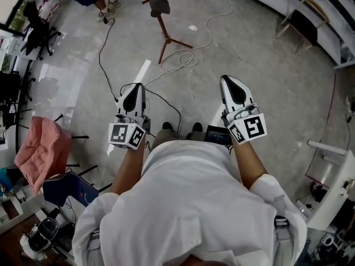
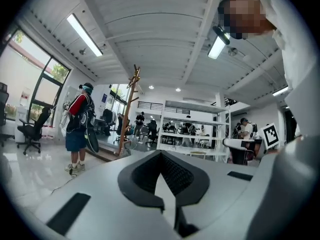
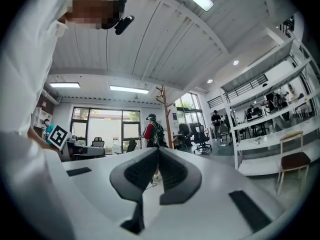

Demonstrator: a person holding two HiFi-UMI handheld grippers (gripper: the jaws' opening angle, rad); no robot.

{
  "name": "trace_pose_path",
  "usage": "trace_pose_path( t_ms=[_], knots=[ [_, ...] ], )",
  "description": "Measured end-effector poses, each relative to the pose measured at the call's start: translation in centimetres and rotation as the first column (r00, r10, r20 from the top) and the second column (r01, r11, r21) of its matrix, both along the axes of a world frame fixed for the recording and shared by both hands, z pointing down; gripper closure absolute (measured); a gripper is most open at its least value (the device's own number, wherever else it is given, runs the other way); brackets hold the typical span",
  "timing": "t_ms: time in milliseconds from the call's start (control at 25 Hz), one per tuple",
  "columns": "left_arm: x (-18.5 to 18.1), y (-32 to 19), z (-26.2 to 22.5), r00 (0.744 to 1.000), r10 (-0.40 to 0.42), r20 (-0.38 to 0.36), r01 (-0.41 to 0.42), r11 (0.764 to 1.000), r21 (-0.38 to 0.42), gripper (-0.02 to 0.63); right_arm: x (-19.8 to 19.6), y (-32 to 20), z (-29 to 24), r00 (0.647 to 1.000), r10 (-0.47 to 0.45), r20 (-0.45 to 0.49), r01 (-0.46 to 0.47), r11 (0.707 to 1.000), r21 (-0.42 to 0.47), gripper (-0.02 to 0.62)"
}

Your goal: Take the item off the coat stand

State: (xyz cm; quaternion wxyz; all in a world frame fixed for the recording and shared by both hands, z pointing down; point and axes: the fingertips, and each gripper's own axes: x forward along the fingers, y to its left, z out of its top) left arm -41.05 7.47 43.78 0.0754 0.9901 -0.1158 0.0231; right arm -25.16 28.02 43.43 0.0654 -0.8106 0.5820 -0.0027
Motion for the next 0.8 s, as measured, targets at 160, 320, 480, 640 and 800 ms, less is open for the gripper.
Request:
trace_pose_path(
  t_ms=[160,320,480,640,800],
  knots=[
    [1.3,2.1,0.8,0.998,0.055,0.015,-0.054,0.998,-0.025,0.601,1.0,1.3,1.3,1.0,0.002,0.031,-0.001,1.0,-0.02,0.571],
    [3.0,4.4,2.1,0.981,0.185,0.052,-0.186,0.983,0.006,0.6,1.9,1.6,3.3,0.997,0.007,0.073,-0.004,0.999,-0.047,0.571],
    [5.4,3.7,2.6,0.973,0.233,0.0,-0.232,0.971,-0.05,0.6,3.4,0.1,5.2,0.994,-0.001,0.11,0.009,0.998,-0.07,0.571],
    [8.2,1.4,3.1,0.979,0.201,-0.023,-0.202,0.976,-0.077,0.601,5.6,-2.1,4.6,0.997,-0.022,0.079,0.029,0.995,-0.093,0.57],
    [11.5,-1.6,3.6,0.984,0.173,-0.043,-0.177,0.979,-0.102,0.601,8.4,-4.2,3.1,0.999,-0.026,0.038,0.03,0.994,-0.107,0.571]
  ],
)
